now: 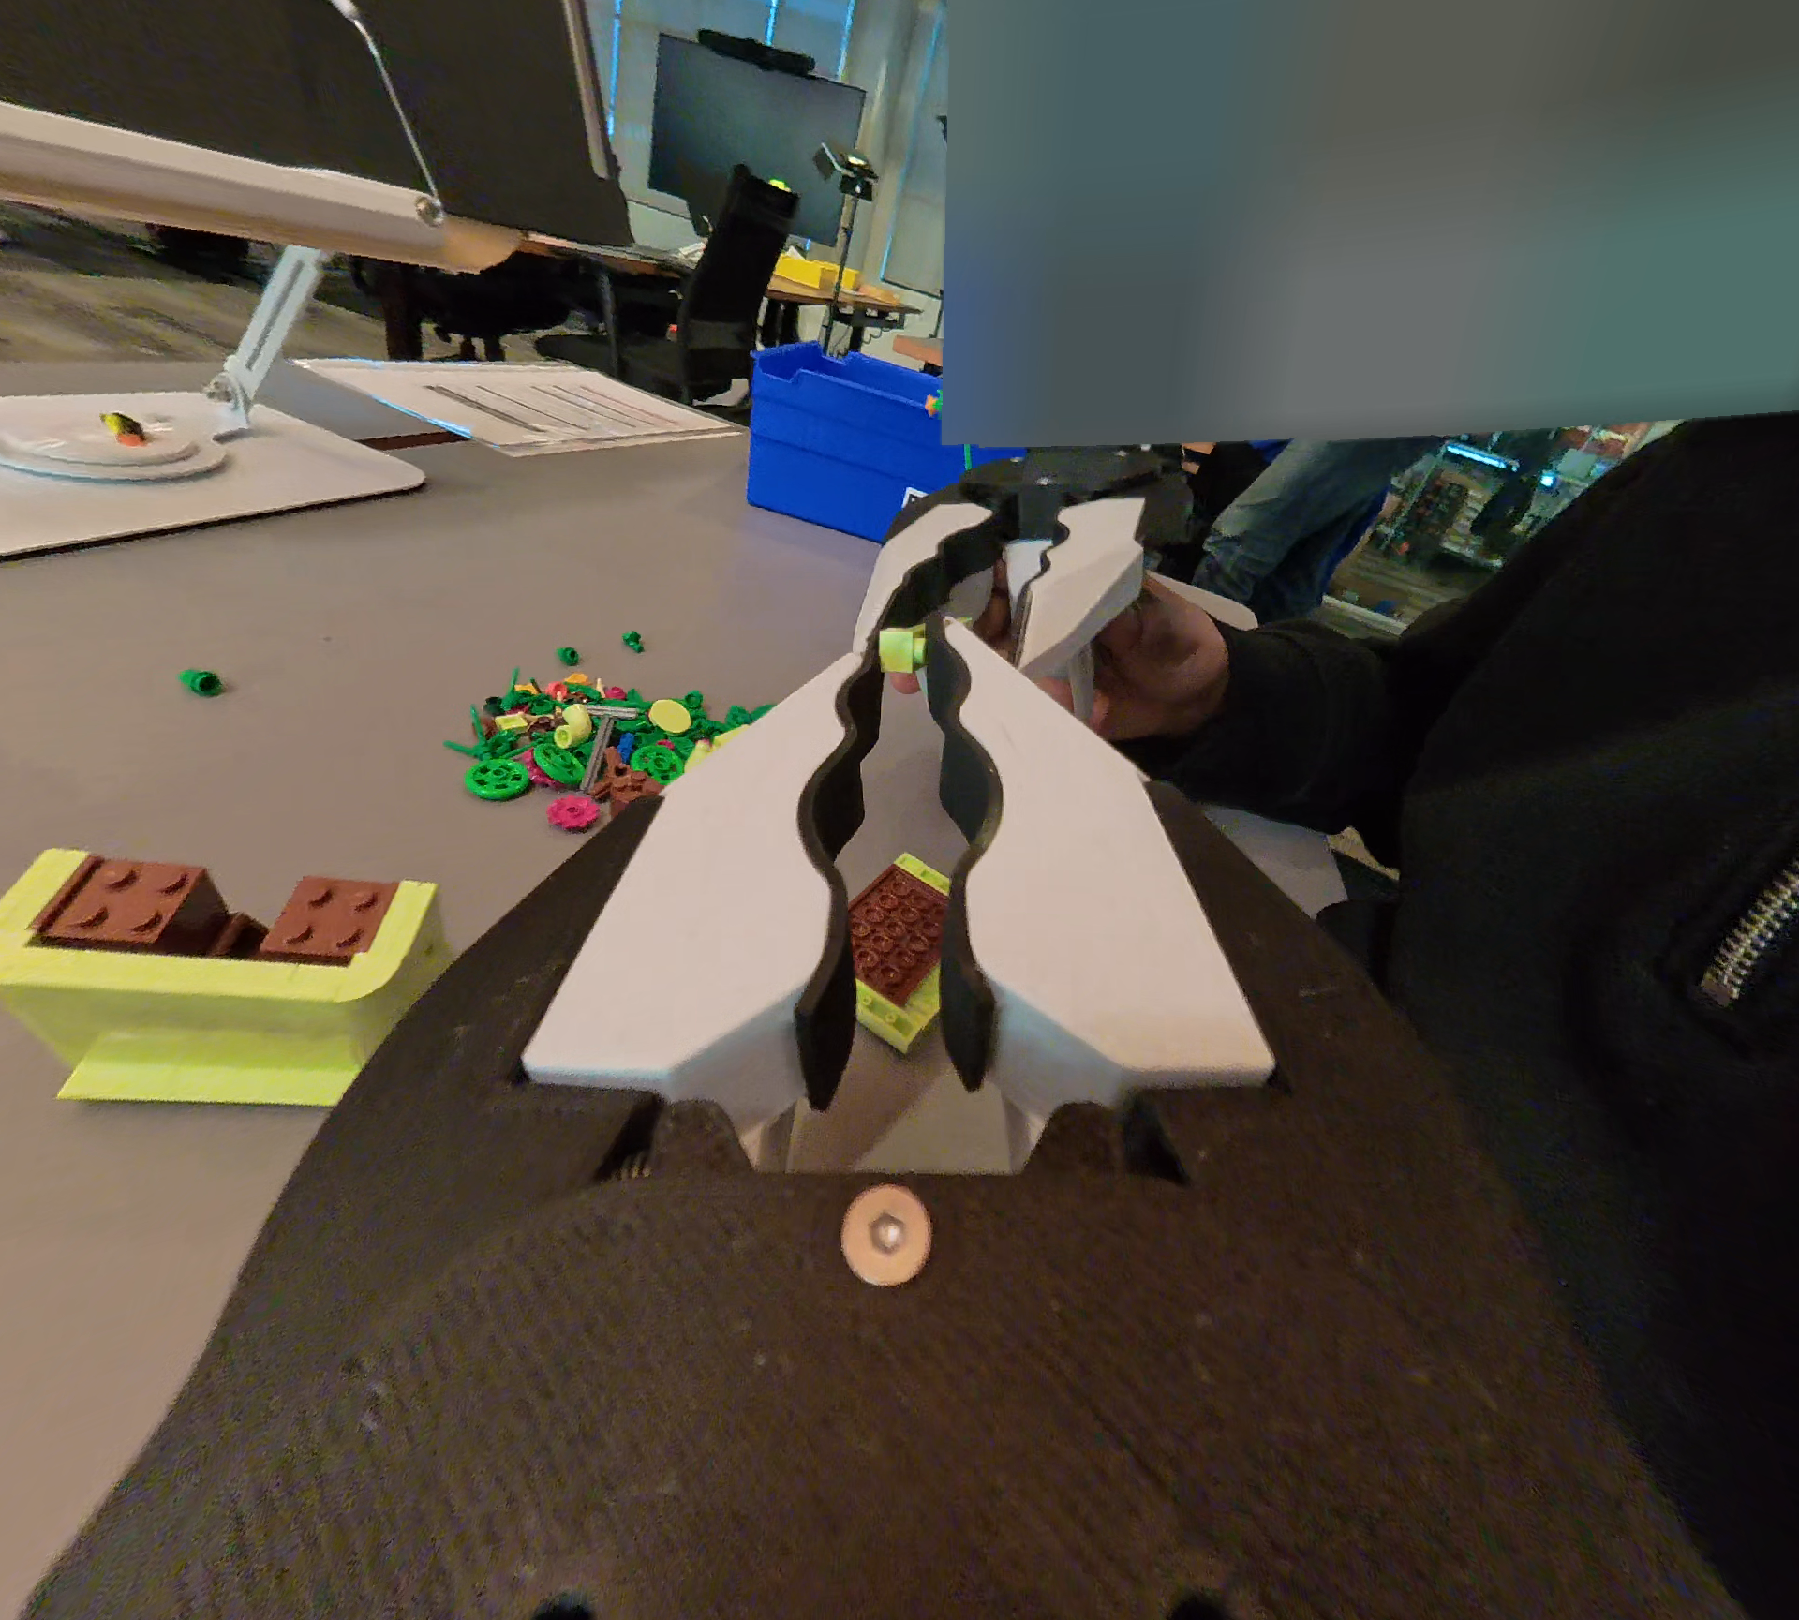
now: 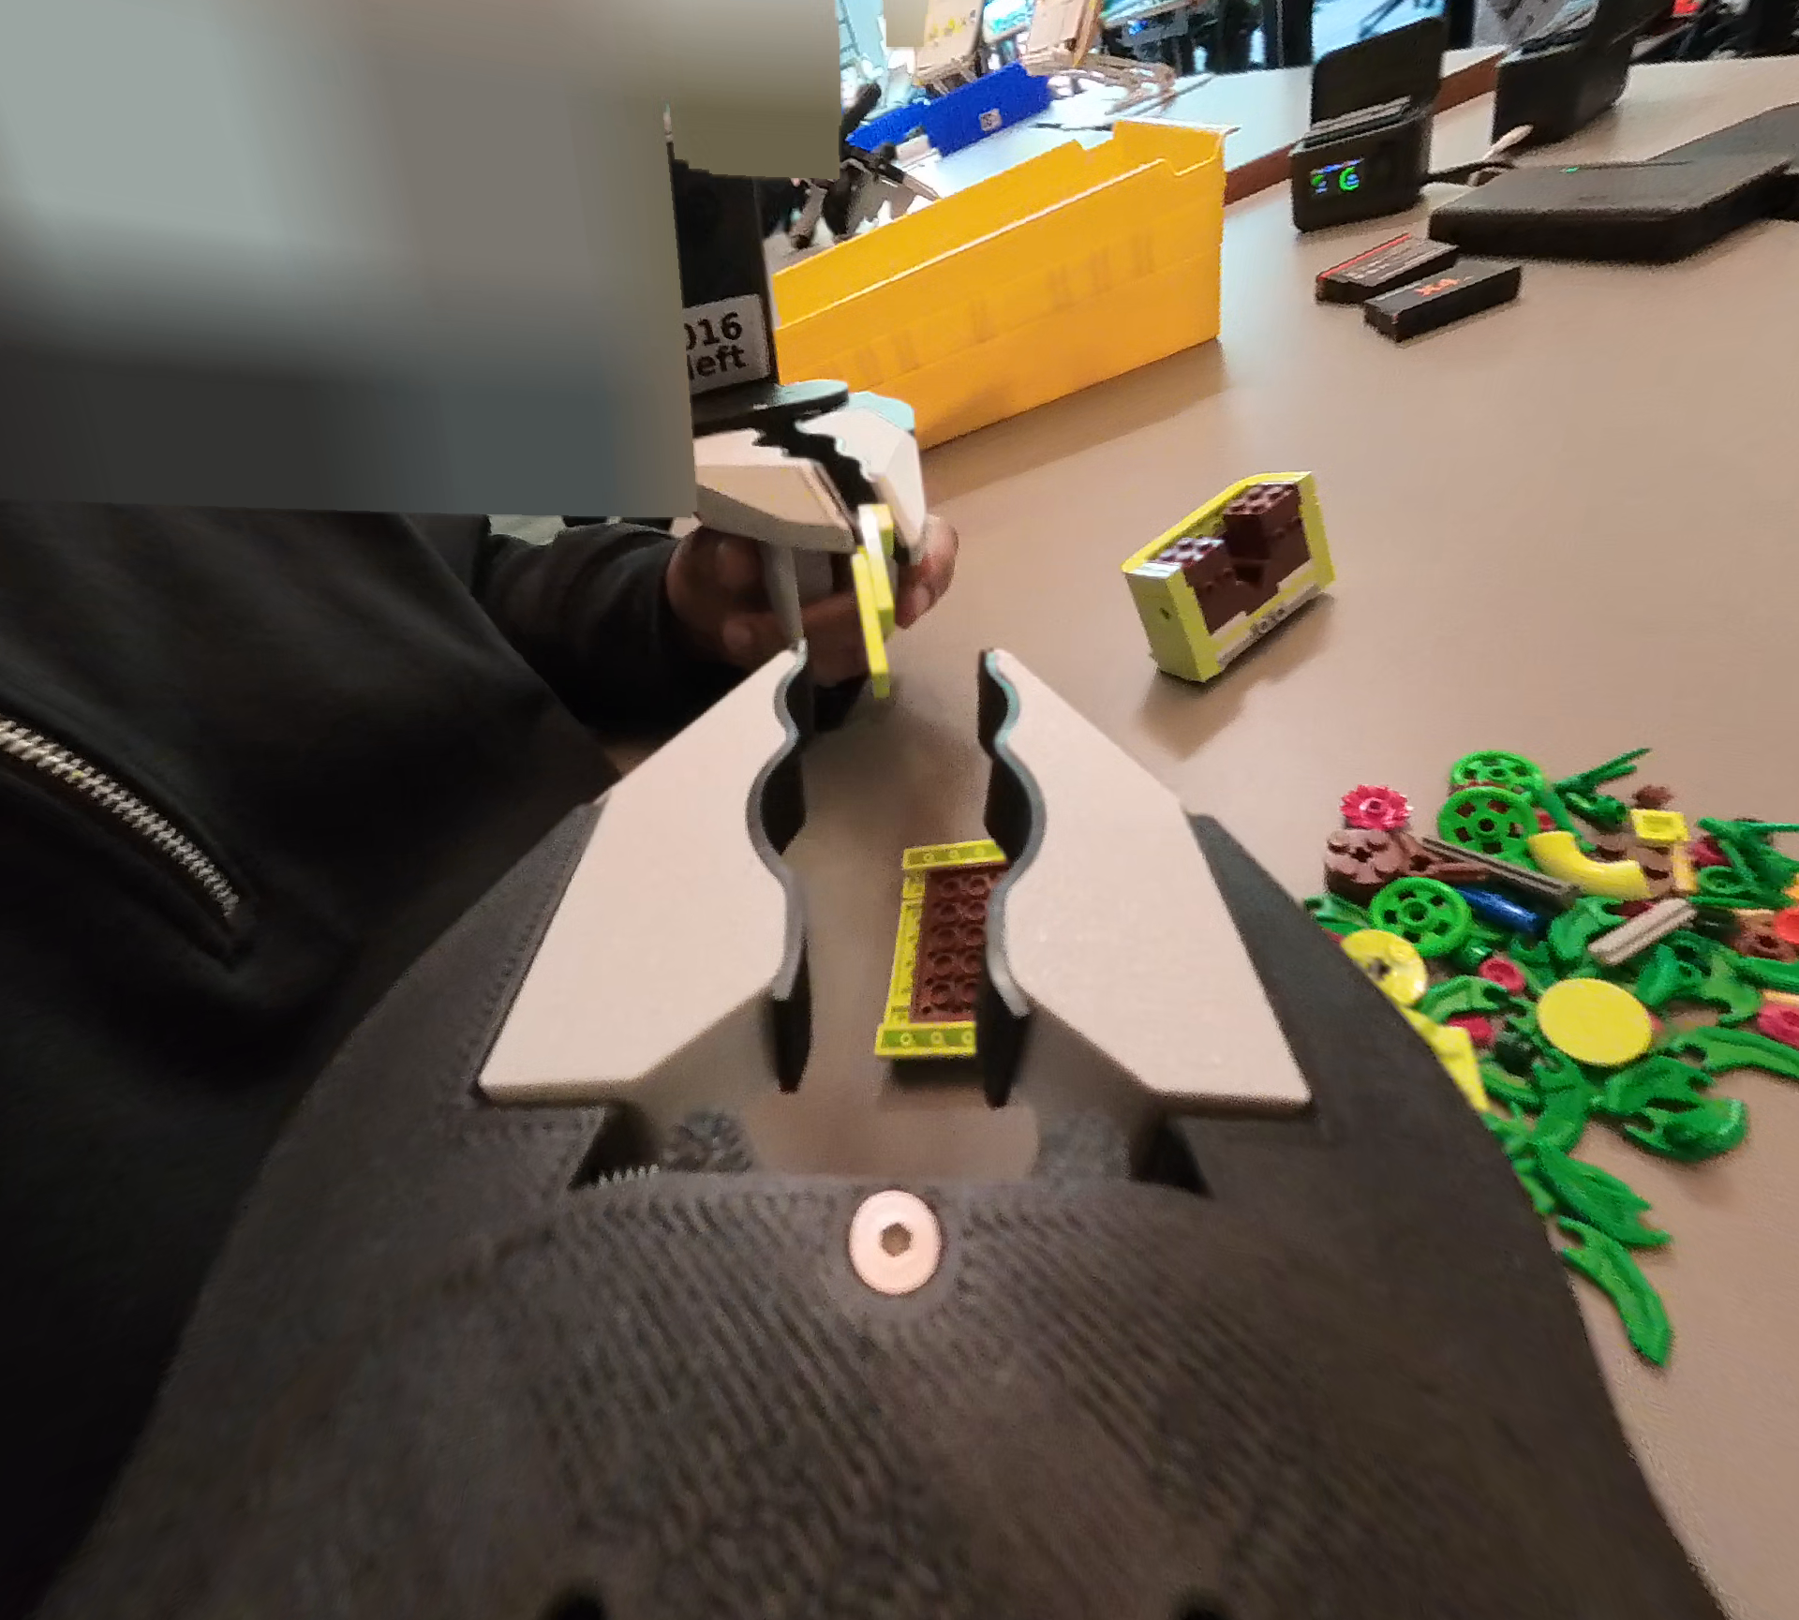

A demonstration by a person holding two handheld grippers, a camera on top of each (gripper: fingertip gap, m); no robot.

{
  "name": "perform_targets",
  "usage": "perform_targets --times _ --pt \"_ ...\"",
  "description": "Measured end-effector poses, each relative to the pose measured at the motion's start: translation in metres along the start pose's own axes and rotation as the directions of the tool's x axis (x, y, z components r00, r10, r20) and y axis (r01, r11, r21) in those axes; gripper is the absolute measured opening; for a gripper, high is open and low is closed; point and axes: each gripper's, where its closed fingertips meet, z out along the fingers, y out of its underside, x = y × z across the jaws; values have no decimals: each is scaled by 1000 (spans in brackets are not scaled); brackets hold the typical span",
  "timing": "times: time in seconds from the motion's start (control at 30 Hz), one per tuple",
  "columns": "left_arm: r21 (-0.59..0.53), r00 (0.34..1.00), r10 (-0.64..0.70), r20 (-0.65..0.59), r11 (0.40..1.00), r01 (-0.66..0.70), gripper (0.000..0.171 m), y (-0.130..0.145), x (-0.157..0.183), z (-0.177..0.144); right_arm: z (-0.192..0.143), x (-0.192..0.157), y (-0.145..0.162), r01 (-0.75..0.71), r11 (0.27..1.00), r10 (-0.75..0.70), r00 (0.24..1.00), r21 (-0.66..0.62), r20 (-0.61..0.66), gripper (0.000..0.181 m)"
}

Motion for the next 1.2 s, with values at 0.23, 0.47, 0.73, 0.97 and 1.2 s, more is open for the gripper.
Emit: perform_targets --times 0.23,0.47,0.73,0.97,1.2 --pt "-2 998 11 -56 1000 -11 7 2 9 2 -1 -9 0 81 997 -81 996 -11 22 3" --pt "-62 990 82 -115 994 -90 4 10 21 0 -5 -16 4 38 998 -33 995 -52 97 3" --pt "-111 982 24 -189 993 -45 4 16 29 -2 -4 -24 12 70 992 -56 990 -109 128 2" --pt "-128 990 -83 -113 989 69 3 18 18 4 -5 -14 14 145 980 -142 989 -137 30 2" --pt "-128 975 -146 -168 984 126 3 17 25 3 -9 -24 13 -102 988 123 973 -117 193 1"
